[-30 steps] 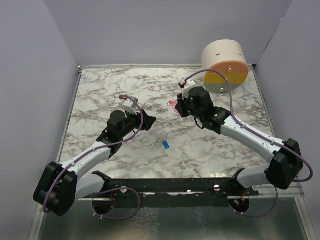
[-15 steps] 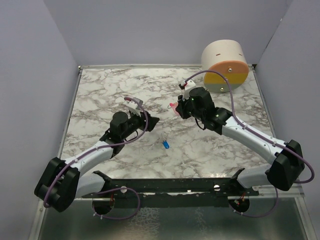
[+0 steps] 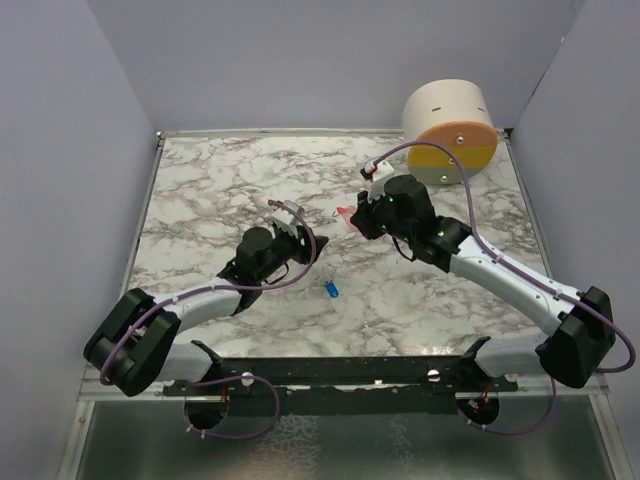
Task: Put the keys on the keyring
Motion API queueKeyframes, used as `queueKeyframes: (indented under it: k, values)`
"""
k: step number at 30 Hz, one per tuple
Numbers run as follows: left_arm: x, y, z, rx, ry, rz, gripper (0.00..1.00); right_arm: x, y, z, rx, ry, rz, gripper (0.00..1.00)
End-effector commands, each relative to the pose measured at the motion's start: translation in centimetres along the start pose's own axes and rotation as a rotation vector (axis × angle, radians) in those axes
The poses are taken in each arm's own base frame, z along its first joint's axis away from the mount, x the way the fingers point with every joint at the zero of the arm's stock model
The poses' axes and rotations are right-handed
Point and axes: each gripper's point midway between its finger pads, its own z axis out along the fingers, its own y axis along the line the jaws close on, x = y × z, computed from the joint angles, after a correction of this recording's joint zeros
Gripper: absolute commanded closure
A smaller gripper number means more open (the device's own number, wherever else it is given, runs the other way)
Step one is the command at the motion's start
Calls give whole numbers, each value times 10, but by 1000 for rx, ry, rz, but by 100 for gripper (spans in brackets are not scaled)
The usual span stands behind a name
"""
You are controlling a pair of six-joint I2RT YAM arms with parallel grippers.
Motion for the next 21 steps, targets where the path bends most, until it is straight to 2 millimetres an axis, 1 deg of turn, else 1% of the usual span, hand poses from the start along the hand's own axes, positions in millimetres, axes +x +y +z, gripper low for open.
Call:
queueKeyframes:
  k: [1, 5, 10, 13, 16, 21]
  values:
    - [-36, 3, 8, -25, -157, 49, 45, 3, 12, -12, -67, 2, 9, 99]
    - [-46, 2, 11, -20, -207, 67, 45, 6, 12, -14, -72, 4, 9, 99]
    - [-52, -9, 18, 30, -232, 109, 46, 8, 14, -16, -81, 6, 9, 99]
    - [-49, -16, 23, 65, -226, 126, 46, 9, 14, -17, -81, 6, 7, 99]
    - [-45, -20, 27, 80, -221, 132, 46, 9, 15, -18, -83, 6, 9, 99]
    - [-44, -26, 29, 105, -232, 137, 47, 10, 14, -19, -81, 6, 8, 99]
